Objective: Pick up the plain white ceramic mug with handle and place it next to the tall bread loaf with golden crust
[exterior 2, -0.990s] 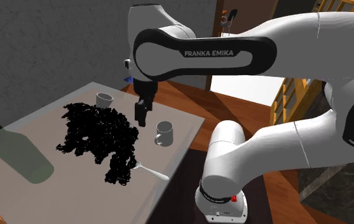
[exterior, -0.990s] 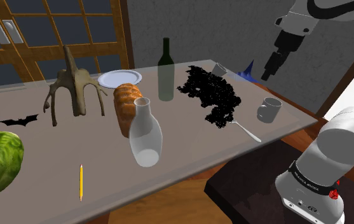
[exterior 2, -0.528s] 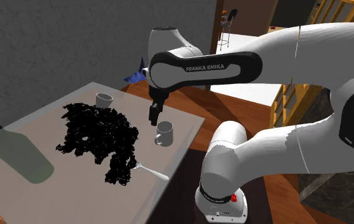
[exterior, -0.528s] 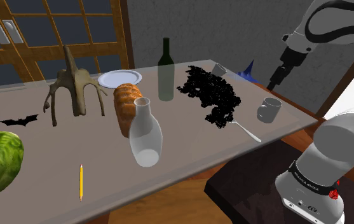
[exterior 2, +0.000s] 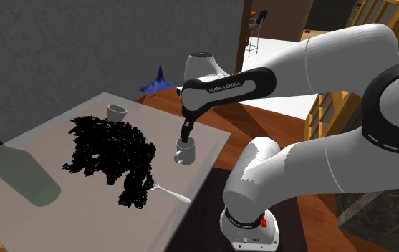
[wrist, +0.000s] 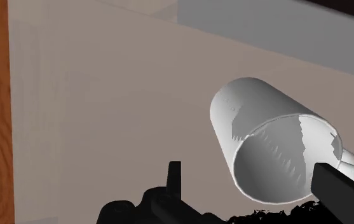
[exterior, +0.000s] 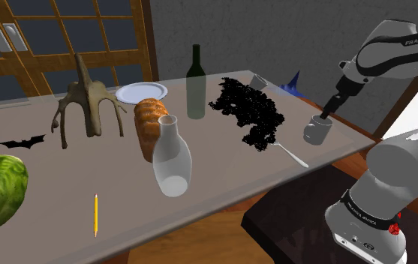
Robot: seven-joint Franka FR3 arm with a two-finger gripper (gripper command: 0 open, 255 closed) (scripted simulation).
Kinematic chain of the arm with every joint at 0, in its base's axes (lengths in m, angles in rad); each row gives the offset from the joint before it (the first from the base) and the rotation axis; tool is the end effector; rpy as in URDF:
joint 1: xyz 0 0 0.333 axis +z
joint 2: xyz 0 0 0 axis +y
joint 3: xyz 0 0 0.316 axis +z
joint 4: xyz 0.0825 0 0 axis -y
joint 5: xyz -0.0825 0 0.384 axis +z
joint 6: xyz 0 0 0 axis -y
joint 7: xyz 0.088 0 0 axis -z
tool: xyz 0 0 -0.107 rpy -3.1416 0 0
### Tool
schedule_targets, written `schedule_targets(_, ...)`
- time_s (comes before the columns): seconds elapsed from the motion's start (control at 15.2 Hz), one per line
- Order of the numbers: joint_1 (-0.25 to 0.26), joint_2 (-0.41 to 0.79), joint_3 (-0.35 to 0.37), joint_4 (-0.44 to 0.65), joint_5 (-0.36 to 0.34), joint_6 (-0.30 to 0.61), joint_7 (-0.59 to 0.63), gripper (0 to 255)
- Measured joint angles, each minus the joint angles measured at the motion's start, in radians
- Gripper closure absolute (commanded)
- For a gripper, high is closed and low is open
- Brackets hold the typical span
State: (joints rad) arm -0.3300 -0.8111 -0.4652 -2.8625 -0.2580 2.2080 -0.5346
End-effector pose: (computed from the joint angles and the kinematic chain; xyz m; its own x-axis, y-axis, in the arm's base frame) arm 0.2301 -0.2165 0.3912 0.9863 -0.0058 0.1649 -0.0014 -0.9996 -0.0269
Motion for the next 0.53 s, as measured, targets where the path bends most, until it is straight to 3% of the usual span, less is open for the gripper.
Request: schedule_targets(0.53, 0.006, 0.097, -0.047, -0.058, -0.022, 0.157, -0.011, 0)
